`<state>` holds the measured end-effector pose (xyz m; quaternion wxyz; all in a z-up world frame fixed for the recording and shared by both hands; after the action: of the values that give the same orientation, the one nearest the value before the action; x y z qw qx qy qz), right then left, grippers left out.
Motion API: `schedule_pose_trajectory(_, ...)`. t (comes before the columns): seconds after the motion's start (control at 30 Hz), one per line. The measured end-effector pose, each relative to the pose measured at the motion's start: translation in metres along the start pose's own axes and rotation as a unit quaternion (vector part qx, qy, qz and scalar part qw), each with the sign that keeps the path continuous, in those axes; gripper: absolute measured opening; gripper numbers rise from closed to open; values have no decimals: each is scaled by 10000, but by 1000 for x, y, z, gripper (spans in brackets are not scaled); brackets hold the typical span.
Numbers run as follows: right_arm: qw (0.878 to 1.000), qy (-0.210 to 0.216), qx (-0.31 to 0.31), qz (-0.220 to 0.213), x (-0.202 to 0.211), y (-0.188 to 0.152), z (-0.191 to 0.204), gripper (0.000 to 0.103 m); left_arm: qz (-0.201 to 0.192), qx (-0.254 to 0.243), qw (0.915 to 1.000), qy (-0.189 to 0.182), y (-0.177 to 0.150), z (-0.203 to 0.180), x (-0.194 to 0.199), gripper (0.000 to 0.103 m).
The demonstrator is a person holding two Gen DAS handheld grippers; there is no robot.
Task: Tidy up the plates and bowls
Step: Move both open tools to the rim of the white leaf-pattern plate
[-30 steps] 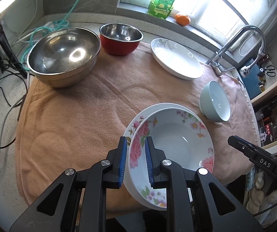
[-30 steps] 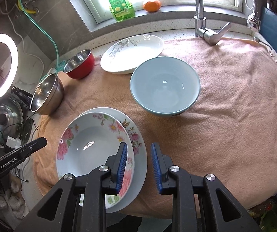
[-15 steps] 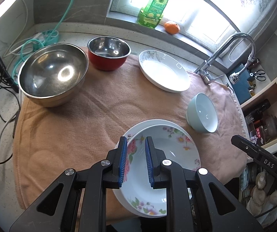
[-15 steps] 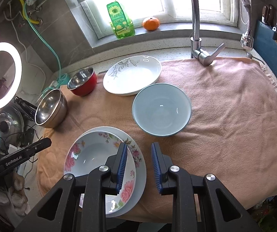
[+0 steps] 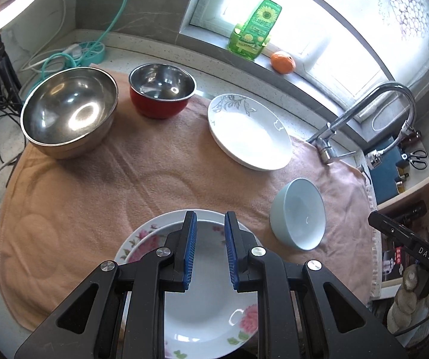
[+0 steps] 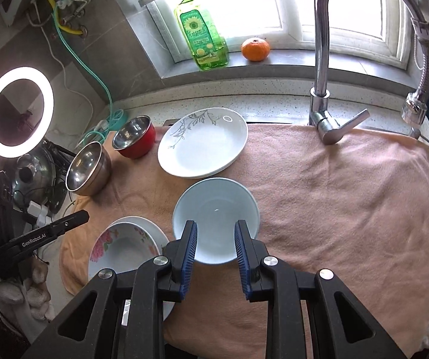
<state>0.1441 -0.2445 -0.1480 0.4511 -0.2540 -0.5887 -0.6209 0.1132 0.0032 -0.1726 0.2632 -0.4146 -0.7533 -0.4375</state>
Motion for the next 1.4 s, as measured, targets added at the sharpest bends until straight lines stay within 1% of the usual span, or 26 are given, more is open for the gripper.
schedule_pose_trajectory(0.17,9995,171,246,29,-9,25,-22,23,-62,176,9998,96,2,-15,-10,17)
schedule_pose_trajectory(0.27,9987,210,465,-22,-16,37,-29,23,-107,260,9995,145,7,-21,-18,17)
schedule_pose_trajectory(0.5,9962,357,779,124,-45,66,-38,23,-186,425,9985,301,20,-26,-36,17)
schedule_pose_trajectory(0.57,9951,434,878,139,-53,74,-38,23,-204,560,9979,251,24,-25,-41,17)
schedule_pose_trajectory(0.7,9929,400,1106,197,-72,93,-37,23,-317,776,9962,248,33,-26,-51,17)
schedule_pose_trajectory(0.93,9866,486,1531,288,-107,118,-23,23,-304,964,9940,421,43,-22,-74,17)
schedule_pose_trajectory(1.17,9811,464,1832,417,-145,132,-8,23,-286,1177,9913,514,50,-13,-90,17)
schedule_pose_trajectory(1.4,9776,420,1992,534,-169,140,0,23,-230,1242,9903,571,55,-5,-103,17)
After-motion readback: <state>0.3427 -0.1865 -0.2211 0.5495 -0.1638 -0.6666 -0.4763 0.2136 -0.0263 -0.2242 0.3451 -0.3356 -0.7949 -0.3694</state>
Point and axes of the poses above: each gripper's, at about its wrist camera, not at the fingertips, and x roughly against the way its jaws point, z to its left, y to its top, the point moved 8 cm from there along -x, roughly the way its jaws point, and after that the axes turned 9 degrees about -y, right-handed, at the moved point
